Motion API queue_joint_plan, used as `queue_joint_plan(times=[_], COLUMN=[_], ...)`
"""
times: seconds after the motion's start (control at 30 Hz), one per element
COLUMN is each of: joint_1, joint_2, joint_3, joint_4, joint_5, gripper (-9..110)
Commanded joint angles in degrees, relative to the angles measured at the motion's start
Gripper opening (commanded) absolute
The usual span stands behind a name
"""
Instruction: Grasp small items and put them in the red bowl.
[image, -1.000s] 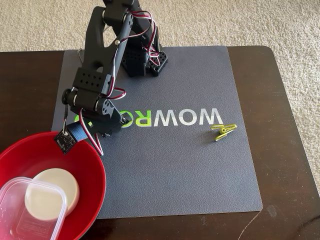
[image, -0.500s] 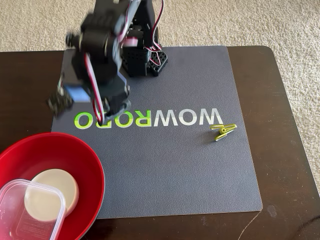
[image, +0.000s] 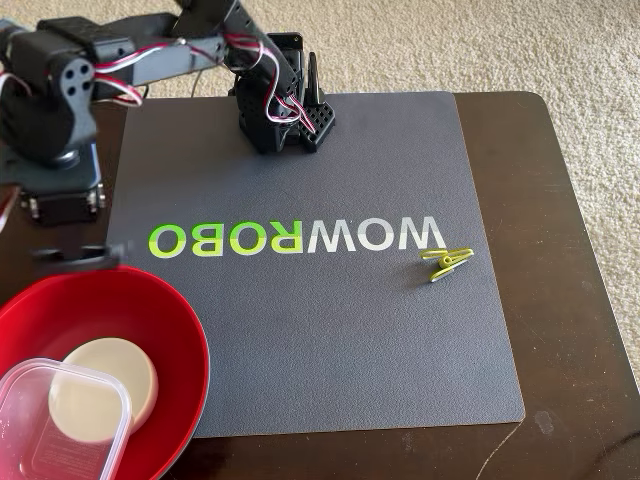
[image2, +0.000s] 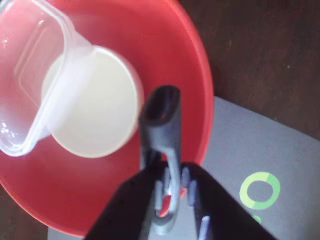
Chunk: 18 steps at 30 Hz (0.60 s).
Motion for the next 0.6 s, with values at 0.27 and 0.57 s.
queue_joint_plan(times=[0.27,0.57], joint_1=[-0.70,-0.18], joint_2=[-6.33,-1.85], joint_3=[-10.81,-4.39], joint_4=[0.26,0.44], joint_5=[-1.14,1.23], gripper=[35,39])
